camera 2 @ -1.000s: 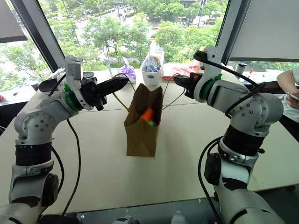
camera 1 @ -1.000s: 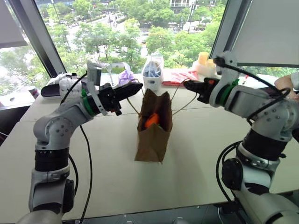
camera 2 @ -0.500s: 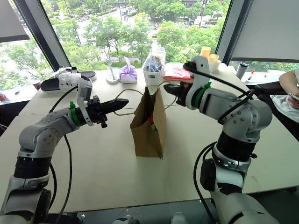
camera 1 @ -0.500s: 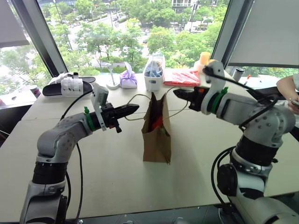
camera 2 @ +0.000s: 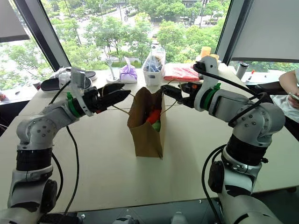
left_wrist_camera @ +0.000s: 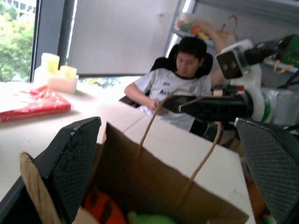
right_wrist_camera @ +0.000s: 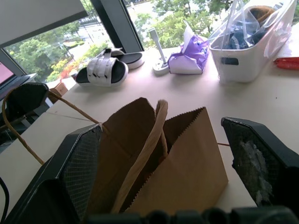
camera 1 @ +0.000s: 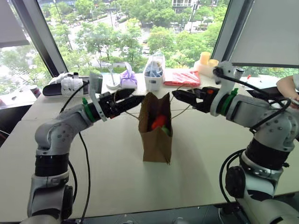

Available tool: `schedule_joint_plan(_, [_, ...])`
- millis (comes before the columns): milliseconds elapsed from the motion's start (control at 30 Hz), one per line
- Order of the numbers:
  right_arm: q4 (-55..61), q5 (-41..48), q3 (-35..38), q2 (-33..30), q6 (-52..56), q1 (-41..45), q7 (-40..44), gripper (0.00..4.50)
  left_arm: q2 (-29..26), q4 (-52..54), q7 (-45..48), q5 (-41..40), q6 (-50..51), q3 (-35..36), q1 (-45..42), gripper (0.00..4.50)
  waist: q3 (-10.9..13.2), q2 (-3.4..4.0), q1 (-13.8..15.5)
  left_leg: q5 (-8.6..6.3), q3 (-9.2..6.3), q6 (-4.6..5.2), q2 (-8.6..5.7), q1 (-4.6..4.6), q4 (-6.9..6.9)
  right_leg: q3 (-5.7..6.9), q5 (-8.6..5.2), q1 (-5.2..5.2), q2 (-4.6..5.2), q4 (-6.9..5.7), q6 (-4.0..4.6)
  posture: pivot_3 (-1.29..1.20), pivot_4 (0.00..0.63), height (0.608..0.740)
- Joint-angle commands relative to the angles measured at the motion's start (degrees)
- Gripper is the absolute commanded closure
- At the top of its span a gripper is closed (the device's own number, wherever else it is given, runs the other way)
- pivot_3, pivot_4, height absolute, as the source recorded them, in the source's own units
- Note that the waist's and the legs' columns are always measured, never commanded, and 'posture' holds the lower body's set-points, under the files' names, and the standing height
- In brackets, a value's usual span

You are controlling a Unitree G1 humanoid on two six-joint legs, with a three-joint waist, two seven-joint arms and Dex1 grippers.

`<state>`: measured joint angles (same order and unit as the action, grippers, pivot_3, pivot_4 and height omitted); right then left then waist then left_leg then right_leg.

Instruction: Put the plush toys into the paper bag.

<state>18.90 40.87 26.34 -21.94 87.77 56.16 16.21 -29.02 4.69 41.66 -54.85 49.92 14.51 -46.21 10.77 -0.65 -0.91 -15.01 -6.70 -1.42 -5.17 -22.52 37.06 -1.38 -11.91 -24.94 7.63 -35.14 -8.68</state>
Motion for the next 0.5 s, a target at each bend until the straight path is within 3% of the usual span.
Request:
schedule_joint_plan(33, [2.81,2.79,2.91,-2.35,0.36,2.78,1.19,0.0,-3.63,1.99,1.08,-2.14,2.16,1.77,-0.48,0.03,0.0,0.0,-0.22,0.0,0.01,0.0,0.0,0.01,-0.01,0.0,0.0,0.0,-0.01,-0.01,0.0,0.0,0.15,0.74])
schedule_joint_plan(233, [4.3,6.06,5.17,-5.82,2.18,2.62,2.9,0.0,-8.97,2.56,2.98,-3.56,5.01,2.94,4.9,0.03,-0.01,0.02,-0.2,-0.02,0.05,0.03,0.02,0.03,-0.04,0.0,0.0,-0.04,-0.02,-0.02,0.0,0.0,0.15,0.74])
schedule_joint_plan(500, [6.39,9.23,5.88,-4.8,3.55,1.15,3.29,0.0,-8.81,2.14,3.1,-2.17,3.77,2.0,10.59,0.03,-0.01,0.02,0.03,-0.02,0.04,0.03,0.02,0.02,-0.02,0.0,0.0,0.01,0.01,0.02,0.0,0.0,0.15,0.74])
